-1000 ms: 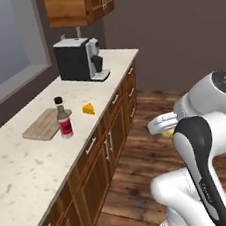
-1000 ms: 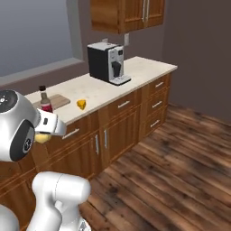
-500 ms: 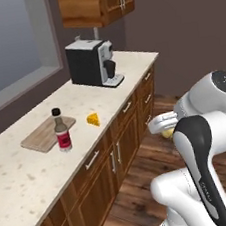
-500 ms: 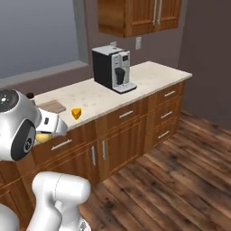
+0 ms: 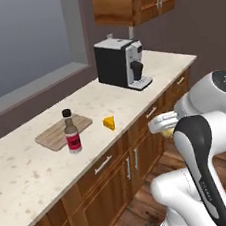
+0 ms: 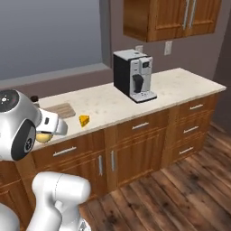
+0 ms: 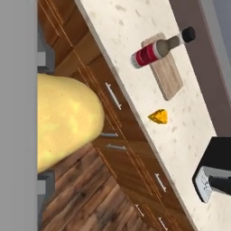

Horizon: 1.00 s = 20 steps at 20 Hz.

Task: Retrieve the reheated potato from the microwave, then place the potato, cheese, and condiment on the cutting board.

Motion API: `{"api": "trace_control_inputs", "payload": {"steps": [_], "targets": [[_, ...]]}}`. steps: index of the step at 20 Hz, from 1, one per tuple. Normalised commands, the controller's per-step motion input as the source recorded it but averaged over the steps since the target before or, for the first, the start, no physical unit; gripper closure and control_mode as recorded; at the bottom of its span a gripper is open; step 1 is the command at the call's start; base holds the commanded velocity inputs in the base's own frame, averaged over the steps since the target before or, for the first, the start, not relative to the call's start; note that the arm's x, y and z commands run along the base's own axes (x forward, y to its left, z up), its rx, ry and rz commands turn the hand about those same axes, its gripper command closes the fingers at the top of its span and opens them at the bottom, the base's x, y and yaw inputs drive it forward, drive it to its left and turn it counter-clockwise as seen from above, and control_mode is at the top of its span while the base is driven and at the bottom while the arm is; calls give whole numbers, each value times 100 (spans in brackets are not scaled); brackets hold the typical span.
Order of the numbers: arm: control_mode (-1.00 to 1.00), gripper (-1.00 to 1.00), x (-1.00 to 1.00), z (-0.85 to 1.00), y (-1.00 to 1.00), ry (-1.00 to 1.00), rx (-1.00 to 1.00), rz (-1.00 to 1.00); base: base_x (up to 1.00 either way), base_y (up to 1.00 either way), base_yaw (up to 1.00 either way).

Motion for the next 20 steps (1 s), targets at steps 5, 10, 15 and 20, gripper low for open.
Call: {"api": "trace_control_inputs", "payload": {"steps": [5,10,15,20], "targets": [[100,100,0,0,0,0,0,0,58,-16,45],[100,100,0,0,0,0,0,0,59,-20,35],[100,100,0,0,0,0,0,0,52,-36,22],[100,100,0,0,0,0,0,0,40,-38,29]]}}
